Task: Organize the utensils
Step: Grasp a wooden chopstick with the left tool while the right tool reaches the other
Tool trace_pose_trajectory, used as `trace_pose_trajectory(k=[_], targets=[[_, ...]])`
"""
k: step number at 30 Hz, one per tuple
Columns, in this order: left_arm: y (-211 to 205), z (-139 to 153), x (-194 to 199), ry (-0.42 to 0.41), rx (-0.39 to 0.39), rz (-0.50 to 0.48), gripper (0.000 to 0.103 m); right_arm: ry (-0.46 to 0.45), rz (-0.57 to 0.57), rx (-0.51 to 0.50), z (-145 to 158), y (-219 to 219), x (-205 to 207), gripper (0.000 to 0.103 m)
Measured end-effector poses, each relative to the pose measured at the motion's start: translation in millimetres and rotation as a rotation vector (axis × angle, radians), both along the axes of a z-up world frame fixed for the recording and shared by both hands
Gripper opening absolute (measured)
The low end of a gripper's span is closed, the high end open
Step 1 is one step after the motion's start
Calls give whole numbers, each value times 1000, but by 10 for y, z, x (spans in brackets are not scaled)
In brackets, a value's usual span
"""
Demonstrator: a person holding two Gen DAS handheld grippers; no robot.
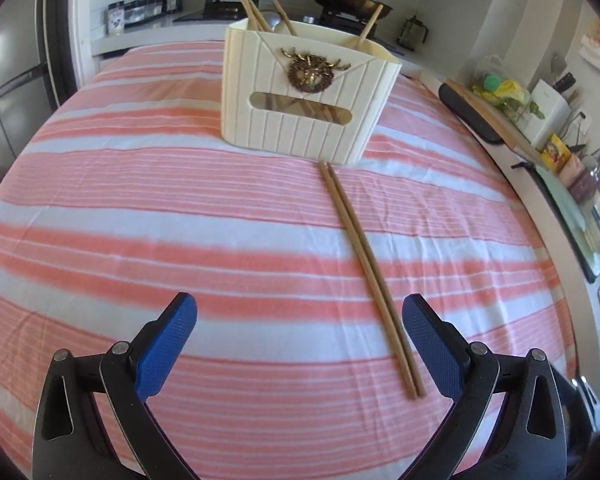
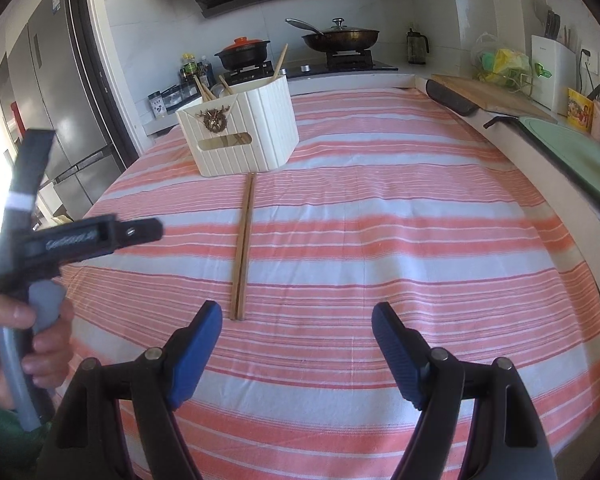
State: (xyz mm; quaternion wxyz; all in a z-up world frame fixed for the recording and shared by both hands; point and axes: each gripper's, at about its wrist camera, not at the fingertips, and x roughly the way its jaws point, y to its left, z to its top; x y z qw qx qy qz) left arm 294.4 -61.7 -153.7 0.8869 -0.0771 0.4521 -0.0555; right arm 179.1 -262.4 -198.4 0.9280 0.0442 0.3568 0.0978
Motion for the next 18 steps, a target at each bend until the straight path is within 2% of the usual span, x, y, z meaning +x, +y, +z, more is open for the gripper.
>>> trace_pose_trajectory(k=[4, 9, 15, 18], targets=[[-206, -200, 239, 30, 72, 34, 102, -6, -15, 11, 22, -123, -36, 79], [-314, -370, 316, 56, 133, 42, 102, -13, -54, 22, 45, -338, -53, 79], [-322, -415, 306, 39, 134, 40, 103, -20, -72, 38, 42, -439, -28, 79], [-331, -427, 336, 47, 175, 40, 103, -21, -64, 29, 22, -423, -12, 79]])
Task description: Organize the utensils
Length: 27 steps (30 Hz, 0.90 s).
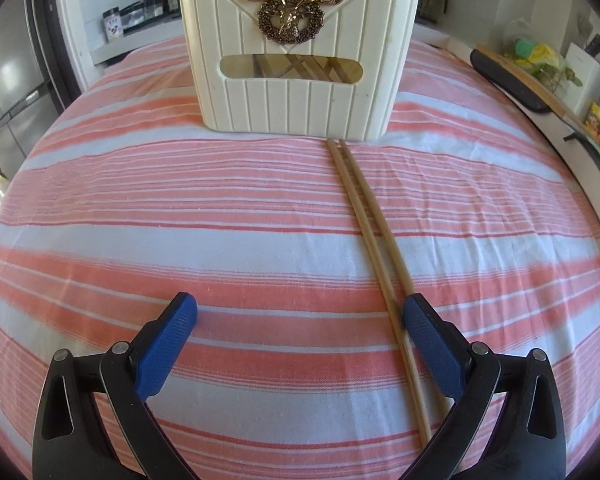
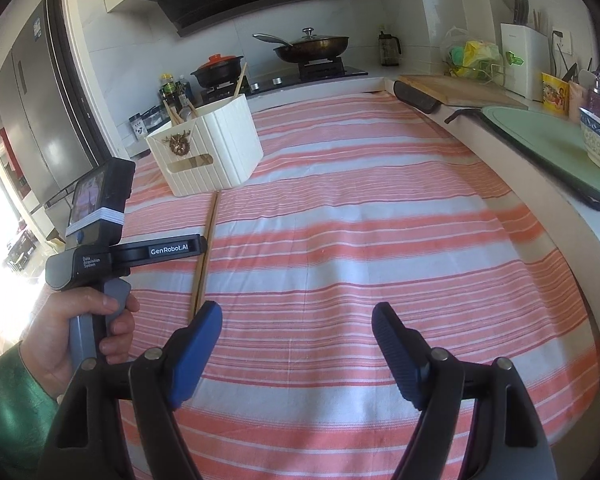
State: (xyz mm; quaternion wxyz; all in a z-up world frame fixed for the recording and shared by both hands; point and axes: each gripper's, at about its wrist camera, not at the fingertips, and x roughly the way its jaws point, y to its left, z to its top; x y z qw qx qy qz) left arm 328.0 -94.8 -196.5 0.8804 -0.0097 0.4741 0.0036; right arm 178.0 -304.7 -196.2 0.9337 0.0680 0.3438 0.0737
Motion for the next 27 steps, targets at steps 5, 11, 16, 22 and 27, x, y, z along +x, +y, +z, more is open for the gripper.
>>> trace_pose_trajectory(k=[5, 11, 16, 22, 27], targets=[[7, 3, 65, 3, 16, -8, 103, 13, 9, -15, -52, 65, 13, 79], [57, 84, -33, -18, 21, -68, 59, 44, 73, -89, -80, 279, 155, 79], [123, 115, -130, -30, 25, -117, 10, 62, 186, -130, -105, 671, 473, 79], [367, 110, -205, -22, 17, -82, 5, 116, 251, -212, -253, 1132, 886, 58], [618, 103, -302, -24, 3, -50, 5, 147, 267, -275, -420, 1353, 932, 36]])
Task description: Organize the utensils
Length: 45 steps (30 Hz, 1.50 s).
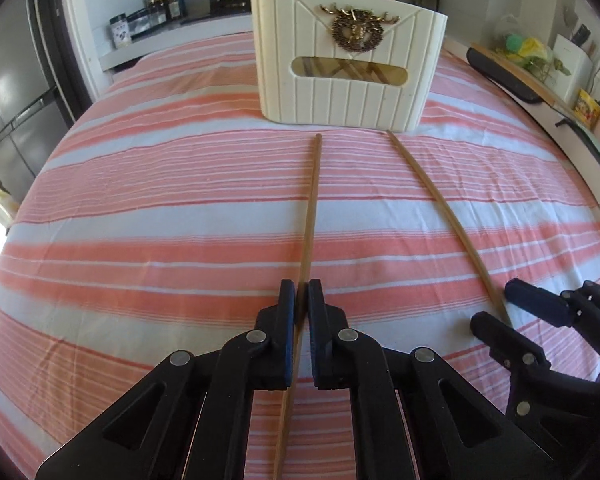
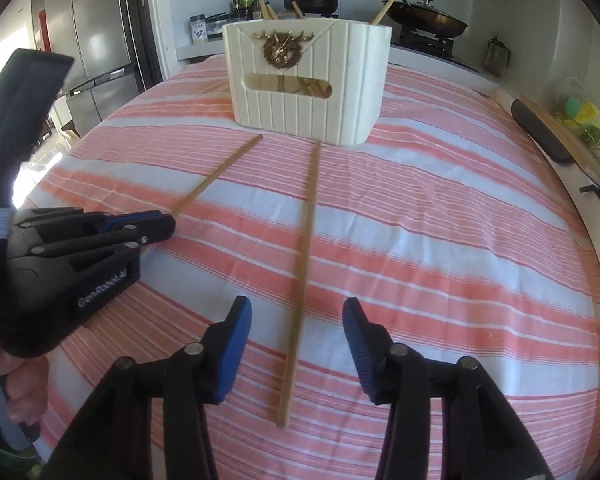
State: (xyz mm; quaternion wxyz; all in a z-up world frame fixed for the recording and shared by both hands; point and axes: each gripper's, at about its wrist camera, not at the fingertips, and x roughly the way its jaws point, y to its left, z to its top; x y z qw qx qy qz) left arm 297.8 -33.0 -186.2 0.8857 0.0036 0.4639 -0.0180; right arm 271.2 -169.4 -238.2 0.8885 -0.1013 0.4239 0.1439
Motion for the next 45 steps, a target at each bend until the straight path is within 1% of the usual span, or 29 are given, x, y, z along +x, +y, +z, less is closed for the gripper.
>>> trace_pose_trajectory(k=[1, 2, 3, 5, 6, 11, 17, 25, 30, 33, 35, 36, 37, 38, 39, 41, 43, 45], targets=[[22, -3, -13, 0, 2, 2, 5, -25, -5, -10, 4, 20, -24, 34], [40, -5, -25, -2, 3, 3, 5, -28, -8, -19, 1, 37, -40, 32], [52, -7, -33, -3, 3, 3, 4, -28, -11, -19, 6, 48, -50, 28], [76, -7, -44, -3, 2, 3, 4, -31, -25, -32, 13, 59, -63, 10], [79, -7, -47, -3, 0, 3, 4, -33, -33, -43, 14, 60, -57, 7], [103, -12, -90, -5, -9, 9, 4, -36, -48, -52, 18, 33, -66, 7], [166, -8, -201, 1, -23, 17, 4, -44, -64, -63, 10, 0, -186, 6], [322, 5, -487, 19, -44, 15, 4, -52, -82, -64, 7, -130, -417, 6], [473, 20, -768, 32, -46, 4, 4, -25, -100, -73, 16, -329, -665, 6], [542, 54, -871, 51, -53, -17, 6, 14, -108, -69, 37, -459, -770, 7], [571, 81, -914, 67, -55, -42, 19, 51, -111, -52, 45, -536, -792, 9], [589, 105, -932, 71, -60, -57, 42, 69, -112, -44, 58, -569, -789, 13], [618, 131, -959, 70, -65, -67, 63, 82, -109, -36, 77, -602, -776, 29], [649, 175, -969, 63, -74, -78, 68, 89, -101, -25, 110, -626, -771, 44], [680, 225, -969, 58, -87, -93, 69, 91, -90, -13, 153, -642, -762, 47], [742, 318, -922, 63, -125, -126, 69, 109, -61, -7, 228, -641, -744, 47], [784, 366, -830, 89, -161, -160, 71, 139, -26, 9, 296, -642, -666, 47], [770, 371, -710, 114, -154, -184, 71, 176, 5, 12, 340, -607, -549, 47]])
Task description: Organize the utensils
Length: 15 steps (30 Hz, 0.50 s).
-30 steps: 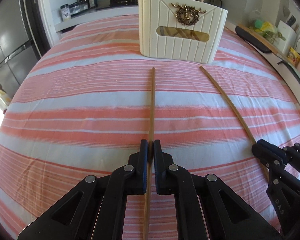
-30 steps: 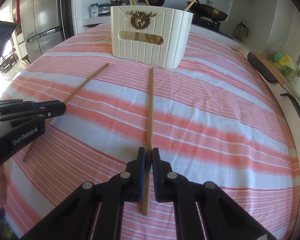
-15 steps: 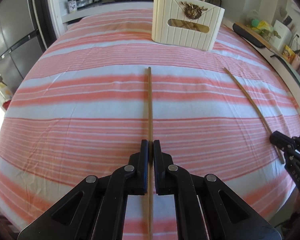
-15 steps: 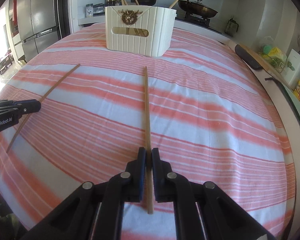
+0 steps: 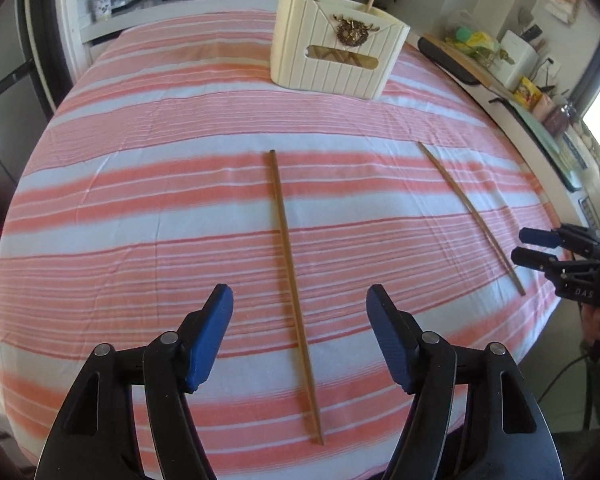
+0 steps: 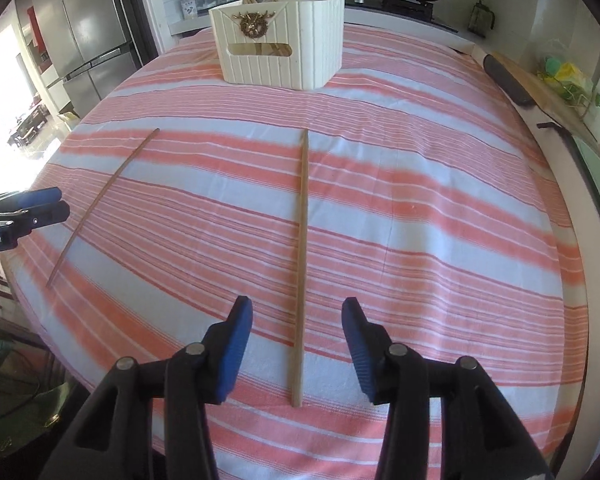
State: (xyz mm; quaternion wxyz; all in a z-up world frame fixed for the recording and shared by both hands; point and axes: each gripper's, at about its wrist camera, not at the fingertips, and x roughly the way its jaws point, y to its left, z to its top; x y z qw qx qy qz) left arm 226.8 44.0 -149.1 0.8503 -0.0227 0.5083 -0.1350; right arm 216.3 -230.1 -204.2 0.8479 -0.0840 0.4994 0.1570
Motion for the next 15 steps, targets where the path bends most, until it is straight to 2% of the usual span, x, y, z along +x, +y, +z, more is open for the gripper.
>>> trace_pose_trajectory(k=[5, 9, 14, 15], targets=[[-129, -147, 314, 48, 94, -59, 69, 55, 39, -24, 32, 147, 391, 47], [-155, -282, 584, 86, 151, -57, 59, 75, 50, -61, -63, 287, 763, 47], [-161, -329, 785, 101, 195, -49, 59, 95, 68, -107, -239, 473, 1172, 47], [-163, -326, 818, 101, 200, -40, 58, 71, 62, -99, -232, 491, 1225, 47]])
